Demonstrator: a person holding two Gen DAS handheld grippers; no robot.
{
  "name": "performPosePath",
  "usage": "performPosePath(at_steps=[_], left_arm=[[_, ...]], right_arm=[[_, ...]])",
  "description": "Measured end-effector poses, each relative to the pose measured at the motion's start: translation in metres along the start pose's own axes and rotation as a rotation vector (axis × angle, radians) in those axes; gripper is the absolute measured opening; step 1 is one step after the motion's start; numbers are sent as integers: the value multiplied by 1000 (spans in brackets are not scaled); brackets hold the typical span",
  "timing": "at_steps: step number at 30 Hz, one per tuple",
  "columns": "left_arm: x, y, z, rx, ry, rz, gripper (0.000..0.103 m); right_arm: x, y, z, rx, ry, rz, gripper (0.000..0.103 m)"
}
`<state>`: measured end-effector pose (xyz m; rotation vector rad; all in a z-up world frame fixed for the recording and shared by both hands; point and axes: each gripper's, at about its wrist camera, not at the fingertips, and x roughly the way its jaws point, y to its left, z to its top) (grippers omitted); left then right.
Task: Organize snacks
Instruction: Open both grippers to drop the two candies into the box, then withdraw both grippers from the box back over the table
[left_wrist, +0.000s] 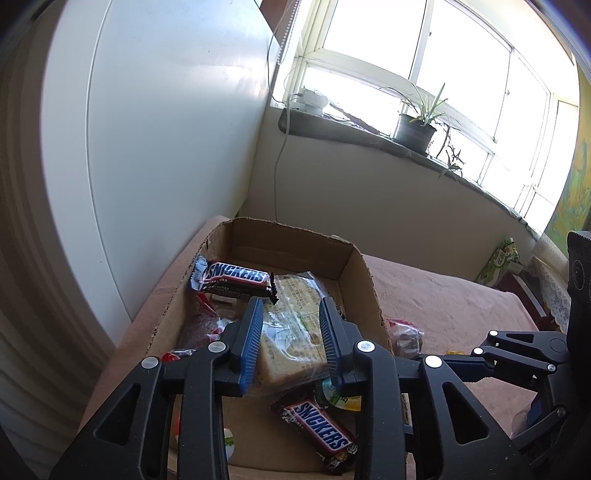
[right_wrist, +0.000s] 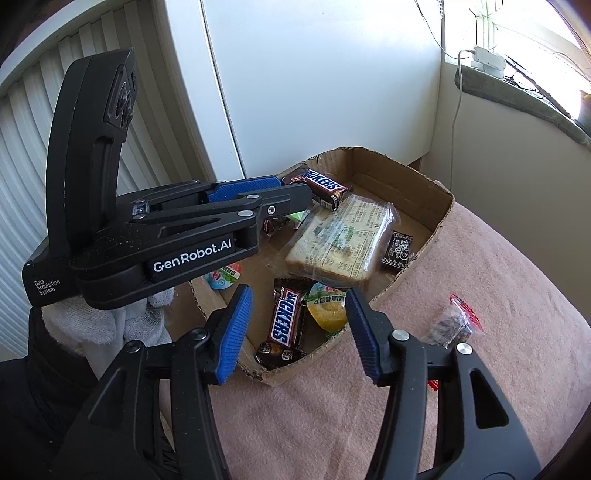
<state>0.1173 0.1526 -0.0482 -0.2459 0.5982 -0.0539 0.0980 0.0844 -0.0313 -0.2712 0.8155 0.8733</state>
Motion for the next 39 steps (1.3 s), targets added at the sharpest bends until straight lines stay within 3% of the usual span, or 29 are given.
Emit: performPosePath(at_steps=[5, 18, 39], left_arm=[[-1, -4, 0, 11, -3, -5, 30], [-3, -18, 0, 46, -15, -21, 30], [-1, -66, -3, 136, 6, -121, 30]], right_arm=[[-6, -5, -2, 3, -5, -20, 61], [-27, -25, -9, 35, -25, -78, 61], [-81, -106, -51, 192, -38, -261, 62]])
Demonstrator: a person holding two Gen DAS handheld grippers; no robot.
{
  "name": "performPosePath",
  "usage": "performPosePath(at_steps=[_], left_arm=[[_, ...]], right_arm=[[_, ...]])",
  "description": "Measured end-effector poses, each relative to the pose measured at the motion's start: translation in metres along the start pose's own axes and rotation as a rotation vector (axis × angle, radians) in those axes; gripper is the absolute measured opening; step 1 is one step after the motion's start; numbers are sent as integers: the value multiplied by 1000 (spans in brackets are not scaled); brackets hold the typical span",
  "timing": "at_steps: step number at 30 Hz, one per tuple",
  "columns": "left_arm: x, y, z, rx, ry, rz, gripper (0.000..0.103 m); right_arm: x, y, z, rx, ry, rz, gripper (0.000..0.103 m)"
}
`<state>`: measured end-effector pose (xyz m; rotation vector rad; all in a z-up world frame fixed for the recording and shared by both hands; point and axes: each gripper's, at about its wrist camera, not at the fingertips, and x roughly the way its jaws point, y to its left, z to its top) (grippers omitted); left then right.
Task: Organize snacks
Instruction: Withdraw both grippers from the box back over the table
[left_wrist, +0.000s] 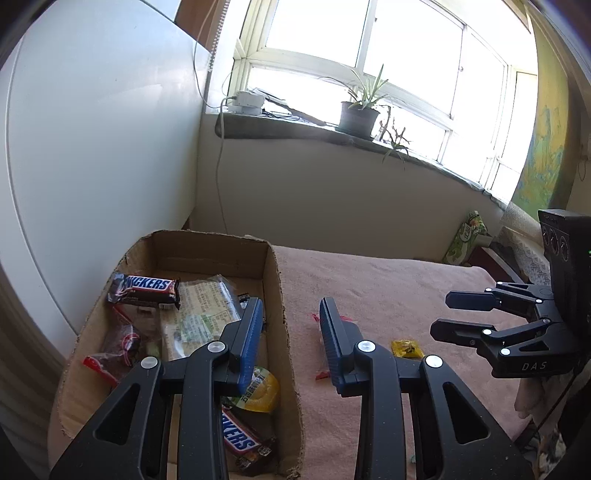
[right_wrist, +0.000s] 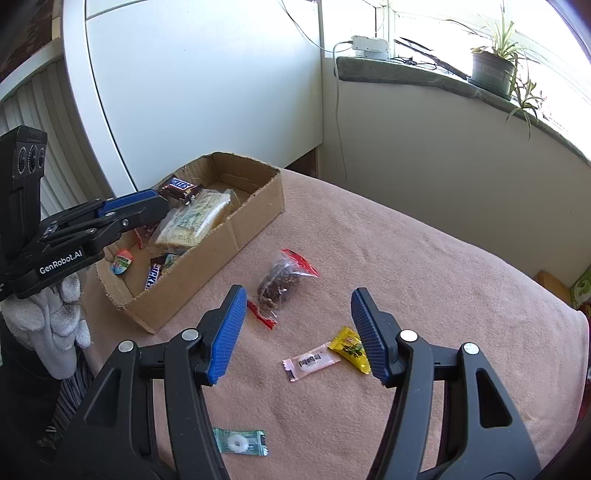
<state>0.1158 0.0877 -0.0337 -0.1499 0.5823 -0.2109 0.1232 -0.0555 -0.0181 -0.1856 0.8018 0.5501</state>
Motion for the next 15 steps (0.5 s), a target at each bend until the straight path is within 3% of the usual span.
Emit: performPosePath(at_steps=[7, 15], left_arm=[[10, -25, -5, 49, 37, -56, 30], [34, -62, -20, 119, 142, -158, 30]], right_arm=[[6, -35, -20, 43, 47, -50, 62], [24, -51, -37, -6, 123, -30, 61]])
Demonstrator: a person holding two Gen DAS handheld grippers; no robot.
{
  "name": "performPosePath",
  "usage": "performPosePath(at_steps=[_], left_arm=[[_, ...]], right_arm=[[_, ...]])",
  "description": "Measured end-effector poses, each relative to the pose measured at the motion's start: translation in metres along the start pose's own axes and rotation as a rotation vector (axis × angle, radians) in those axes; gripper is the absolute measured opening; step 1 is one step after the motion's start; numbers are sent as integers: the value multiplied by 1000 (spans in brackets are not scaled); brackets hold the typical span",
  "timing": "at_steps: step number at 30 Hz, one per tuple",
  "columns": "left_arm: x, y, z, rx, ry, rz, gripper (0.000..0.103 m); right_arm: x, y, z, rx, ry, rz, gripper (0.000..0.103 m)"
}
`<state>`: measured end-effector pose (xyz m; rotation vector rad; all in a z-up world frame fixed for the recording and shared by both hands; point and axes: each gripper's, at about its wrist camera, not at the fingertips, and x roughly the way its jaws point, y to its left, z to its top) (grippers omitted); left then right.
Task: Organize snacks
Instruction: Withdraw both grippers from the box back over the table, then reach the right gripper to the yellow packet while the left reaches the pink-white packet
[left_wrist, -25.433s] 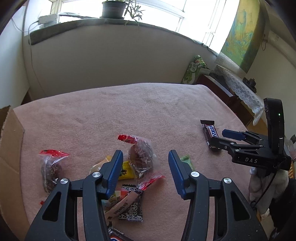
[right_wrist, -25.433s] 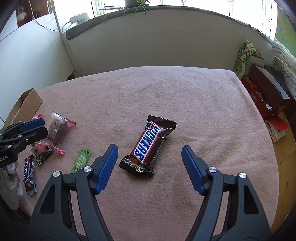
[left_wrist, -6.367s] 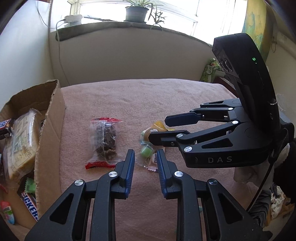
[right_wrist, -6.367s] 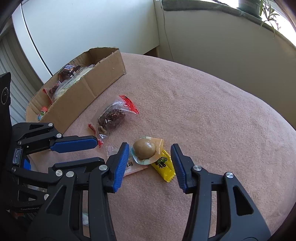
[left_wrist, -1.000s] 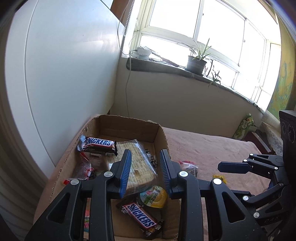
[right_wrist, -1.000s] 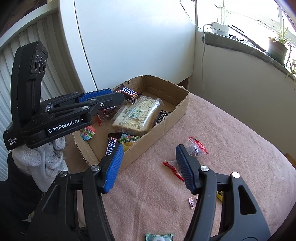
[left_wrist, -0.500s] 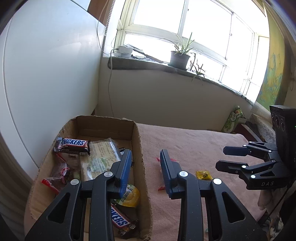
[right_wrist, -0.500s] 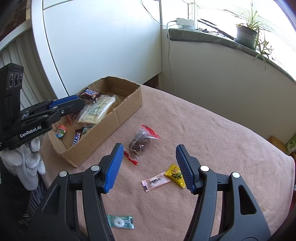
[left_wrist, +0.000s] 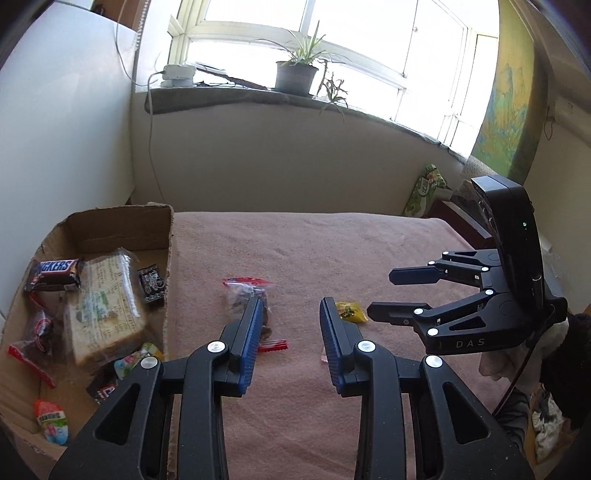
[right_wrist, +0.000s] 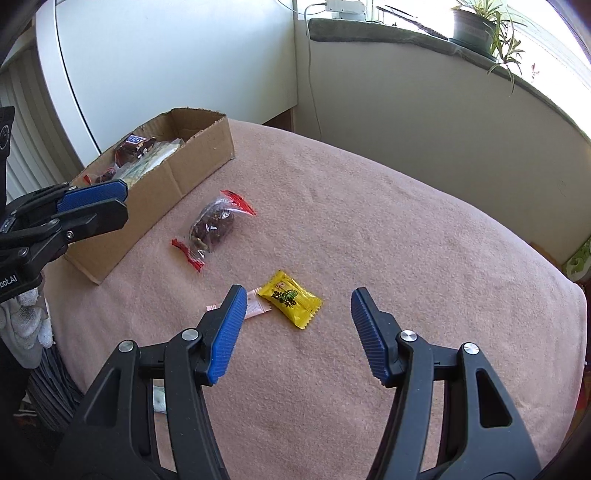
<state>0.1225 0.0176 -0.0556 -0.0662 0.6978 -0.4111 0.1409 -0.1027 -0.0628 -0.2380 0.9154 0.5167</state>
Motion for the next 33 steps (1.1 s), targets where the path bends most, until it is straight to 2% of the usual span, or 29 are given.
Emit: performPosePath(at_steps=[7, 13, 16, 26, 33], left_arm=[[35, -22, -11, 53, 119, -40, 31], [58, -34, -15, 96, 190, -30, 30], [67, -36, -15, 112, 215, -29, 30], [88, -46, -9, 149, 255, 16, 30], [100, -50, -3, 169, 252, 37, 30]], right_arm=[[15, -1, -7, -75, 42, -5, 61], [27, -6, -4, -111, 59, 6, 61], [32, -7, -3, -135, 69, 21, 55], [47, -8, 1, -157, 79, 49, 54], [54, -7, 4, -164, 76, 58, 51]])
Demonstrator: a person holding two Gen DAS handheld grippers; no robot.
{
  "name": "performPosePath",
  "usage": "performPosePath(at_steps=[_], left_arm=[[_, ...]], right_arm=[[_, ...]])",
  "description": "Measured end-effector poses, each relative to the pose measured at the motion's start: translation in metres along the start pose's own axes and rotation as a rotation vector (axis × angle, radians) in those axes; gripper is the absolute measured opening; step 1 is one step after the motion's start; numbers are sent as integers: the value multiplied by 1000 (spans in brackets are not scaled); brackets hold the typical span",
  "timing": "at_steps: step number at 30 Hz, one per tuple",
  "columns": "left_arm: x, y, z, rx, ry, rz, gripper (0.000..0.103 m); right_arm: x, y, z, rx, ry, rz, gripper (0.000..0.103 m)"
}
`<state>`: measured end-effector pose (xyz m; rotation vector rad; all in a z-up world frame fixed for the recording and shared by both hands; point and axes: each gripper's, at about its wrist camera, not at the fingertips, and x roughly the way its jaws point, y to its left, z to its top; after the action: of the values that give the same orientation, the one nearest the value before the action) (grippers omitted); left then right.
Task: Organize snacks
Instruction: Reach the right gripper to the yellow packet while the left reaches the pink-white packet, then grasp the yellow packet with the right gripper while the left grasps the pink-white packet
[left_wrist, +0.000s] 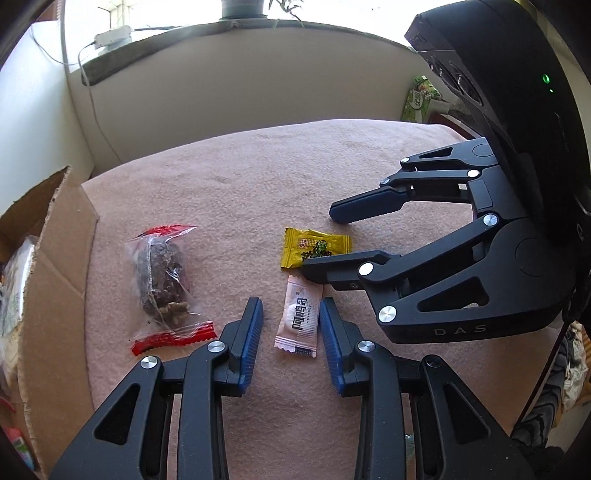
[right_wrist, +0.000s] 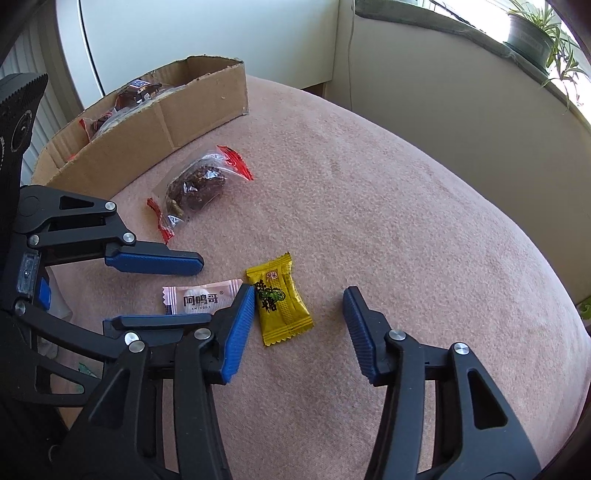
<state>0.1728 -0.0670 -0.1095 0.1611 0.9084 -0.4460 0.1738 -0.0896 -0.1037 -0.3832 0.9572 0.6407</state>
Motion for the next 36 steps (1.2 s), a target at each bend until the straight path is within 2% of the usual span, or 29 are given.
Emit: performPosePath(at_steps=[4, 5, 9, 16, 20, 36], left_arm=[[3, -6, 3, 16, -2, 11, 30], [4, -7, 4, 20, -2, 14, 30], [7, -14, 6, 28, -7, 22, 18], [9, -13, 7, 34, -15, 25, 18], [4, -11, 3, 26, -27, 23, 18], [-39, 1, -21, -15, -118, 26, 18]], right_arm=[[0, 0, 1, 2, 0, 4, 43], [0, 0, 1, 2, 0, 6, 38], [0, -1, 1, 7, 1, -1, 29], [-3, -5, -3, 48, -6, -4, 22], [-6, -5, -6, 70, -13, 0, 11], [-26, -1, -10, 132, -52, -19, 11]])
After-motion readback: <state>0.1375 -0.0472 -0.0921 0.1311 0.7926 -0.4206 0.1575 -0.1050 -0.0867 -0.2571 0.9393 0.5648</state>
